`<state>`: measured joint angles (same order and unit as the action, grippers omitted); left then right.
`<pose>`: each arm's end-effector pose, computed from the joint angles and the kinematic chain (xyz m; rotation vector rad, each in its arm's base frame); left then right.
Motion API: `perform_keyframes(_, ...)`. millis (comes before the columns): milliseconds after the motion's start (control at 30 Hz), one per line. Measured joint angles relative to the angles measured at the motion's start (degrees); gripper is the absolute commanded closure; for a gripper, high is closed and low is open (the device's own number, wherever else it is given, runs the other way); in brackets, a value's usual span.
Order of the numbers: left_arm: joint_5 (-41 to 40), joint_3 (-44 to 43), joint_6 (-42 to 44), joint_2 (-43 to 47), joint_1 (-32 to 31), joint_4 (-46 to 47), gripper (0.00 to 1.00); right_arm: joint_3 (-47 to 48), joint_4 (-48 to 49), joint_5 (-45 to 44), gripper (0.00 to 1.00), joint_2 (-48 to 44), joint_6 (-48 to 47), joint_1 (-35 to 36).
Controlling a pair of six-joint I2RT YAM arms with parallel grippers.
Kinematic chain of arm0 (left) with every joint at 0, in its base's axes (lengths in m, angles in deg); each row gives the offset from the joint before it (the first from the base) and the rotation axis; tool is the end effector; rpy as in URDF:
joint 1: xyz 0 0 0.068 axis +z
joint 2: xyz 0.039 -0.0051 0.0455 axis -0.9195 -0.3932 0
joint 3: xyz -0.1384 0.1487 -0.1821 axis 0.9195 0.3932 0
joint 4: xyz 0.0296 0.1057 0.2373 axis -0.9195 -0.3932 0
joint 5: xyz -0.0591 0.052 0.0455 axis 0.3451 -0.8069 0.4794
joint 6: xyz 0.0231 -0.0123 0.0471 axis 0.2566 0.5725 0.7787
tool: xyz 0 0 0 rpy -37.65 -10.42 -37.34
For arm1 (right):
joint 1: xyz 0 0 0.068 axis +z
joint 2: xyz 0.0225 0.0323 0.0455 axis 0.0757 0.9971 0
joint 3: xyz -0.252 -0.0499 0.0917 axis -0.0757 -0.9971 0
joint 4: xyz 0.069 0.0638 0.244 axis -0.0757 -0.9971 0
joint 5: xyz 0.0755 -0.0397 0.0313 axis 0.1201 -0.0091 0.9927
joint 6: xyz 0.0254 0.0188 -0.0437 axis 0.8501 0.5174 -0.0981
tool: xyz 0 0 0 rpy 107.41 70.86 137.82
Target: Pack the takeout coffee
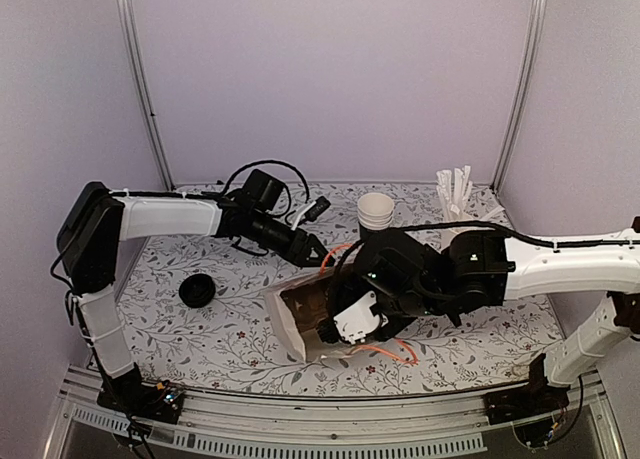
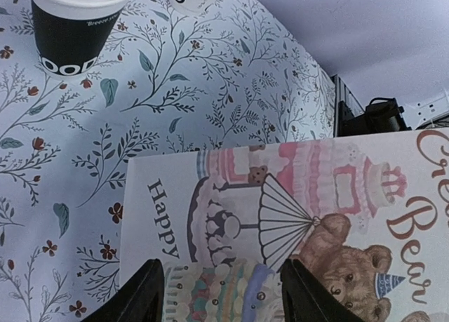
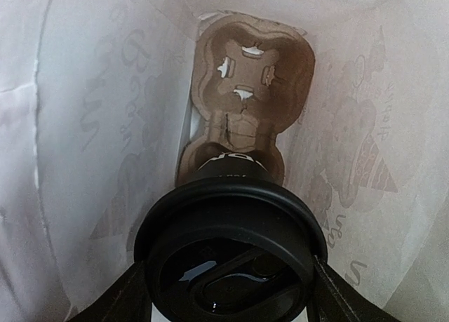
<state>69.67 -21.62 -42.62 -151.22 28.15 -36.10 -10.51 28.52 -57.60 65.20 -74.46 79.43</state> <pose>0.3016 -0.2723 0.2064 0.9809 2.2870 -1.2622 0.0938 0.3003 0.2882 -2.2061 1.0759 -0.3720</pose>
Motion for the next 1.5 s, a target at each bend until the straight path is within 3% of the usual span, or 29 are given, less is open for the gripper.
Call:
perform_keyframes(1233, 1.27, 0.0, 0.02, -1.38, -0.15, 0.83, 0.43, -2.97, 11.87, -1.14, 0.56, 5.66, -1.29, -5.79)
perform_keyframes(1500, -0.17, 0.0, -0.17, -1.38, -0.04, 0.79, 0.4, 2.78, 6.82, 2.38, 0.56, 9.29, 0.09, -7.32)
